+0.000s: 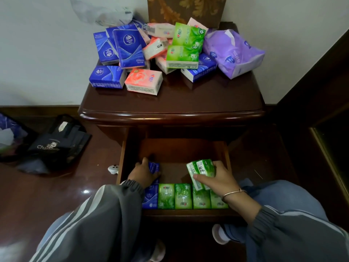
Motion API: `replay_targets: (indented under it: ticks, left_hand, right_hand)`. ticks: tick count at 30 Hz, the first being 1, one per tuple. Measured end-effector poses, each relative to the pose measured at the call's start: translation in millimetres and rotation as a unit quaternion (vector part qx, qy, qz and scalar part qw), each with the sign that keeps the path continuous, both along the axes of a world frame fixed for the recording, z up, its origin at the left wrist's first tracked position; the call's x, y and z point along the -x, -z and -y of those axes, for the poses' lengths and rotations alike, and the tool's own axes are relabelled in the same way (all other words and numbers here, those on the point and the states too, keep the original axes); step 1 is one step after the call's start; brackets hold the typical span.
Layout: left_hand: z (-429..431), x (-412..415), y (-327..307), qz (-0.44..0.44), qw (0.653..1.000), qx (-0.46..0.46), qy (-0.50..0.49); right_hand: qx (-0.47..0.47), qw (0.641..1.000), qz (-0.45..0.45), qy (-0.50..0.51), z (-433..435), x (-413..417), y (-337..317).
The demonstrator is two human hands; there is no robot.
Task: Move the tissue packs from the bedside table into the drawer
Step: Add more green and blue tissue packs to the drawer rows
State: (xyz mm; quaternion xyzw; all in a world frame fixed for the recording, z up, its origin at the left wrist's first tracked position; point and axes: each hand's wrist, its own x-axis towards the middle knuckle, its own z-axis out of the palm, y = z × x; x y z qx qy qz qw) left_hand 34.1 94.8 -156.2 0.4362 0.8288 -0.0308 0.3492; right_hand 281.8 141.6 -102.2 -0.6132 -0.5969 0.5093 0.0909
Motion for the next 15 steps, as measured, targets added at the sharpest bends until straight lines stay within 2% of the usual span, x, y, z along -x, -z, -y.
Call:
replay_targets:
  ticks: [3, 8, 12, 15]
  left_hand:
    - [-2, 3, 4, 0.008, 1.0, -0.015, -0.018]
    - [-4, 6, 2, -0.088, 0.987, -0.113, -0.069]
    - [-5, 0, 0, -0.199, 0.979, -0.046, 0.01]
    - [-4, -4, -1, -0.299, 0.952, -0.008, 0.071]
  right_hand:
    - [0.0, 1.0, -0.005, -0.005, 1, 2, -1]
    - [-0.003, 1.0, -0.008, -0.01, 2, 5, -4]
    - [-0.002, 1.0, -0.008, -0.012, 3, 5, -7]
    - [-0.003, 1.0, -0.008, -0.015, 3, 5, -9]
